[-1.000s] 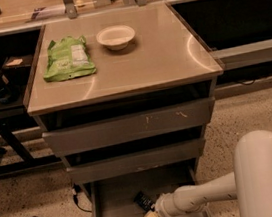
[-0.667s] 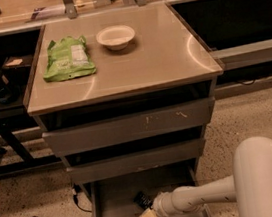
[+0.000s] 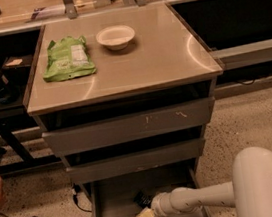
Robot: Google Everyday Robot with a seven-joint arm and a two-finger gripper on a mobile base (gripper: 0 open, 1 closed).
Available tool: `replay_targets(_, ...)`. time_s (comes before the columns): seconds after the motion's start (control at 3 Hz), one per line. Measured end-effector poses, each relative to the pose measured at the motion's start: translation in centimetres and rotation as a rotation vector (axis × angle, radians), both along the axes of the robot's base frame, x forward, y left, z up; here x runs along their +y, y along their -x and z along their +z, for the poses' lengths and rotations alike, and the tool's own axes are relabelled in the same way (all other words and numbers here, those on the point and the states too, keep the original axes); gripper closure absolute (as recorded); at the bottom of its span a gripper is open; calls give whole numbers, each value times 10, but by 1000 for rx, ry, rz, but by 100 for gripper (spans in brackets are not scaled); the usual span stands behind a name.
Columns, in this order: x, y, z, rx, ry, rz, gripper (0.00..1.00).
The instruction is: Pick rxbar blueberry from bottom drawer and place on counter
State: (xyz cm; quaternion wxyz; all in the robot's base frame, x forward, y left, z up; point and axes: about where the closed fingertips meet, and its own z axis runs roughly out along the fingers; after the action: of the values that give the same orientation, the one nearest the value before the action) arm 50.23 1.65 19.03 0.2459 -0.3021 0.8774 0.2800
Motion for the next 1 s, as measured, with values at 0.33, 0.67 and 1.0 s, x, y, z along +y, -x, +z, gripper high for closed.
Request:
replay_targets(0.33, 4, -9, -14, -3, -4, 1, 0)
replay_targets(0.67, 6, -16, -25, -6, -10, 1, 0)
replay_targets(1.0, 13, -40, -62, -8, -33, -7, 0)
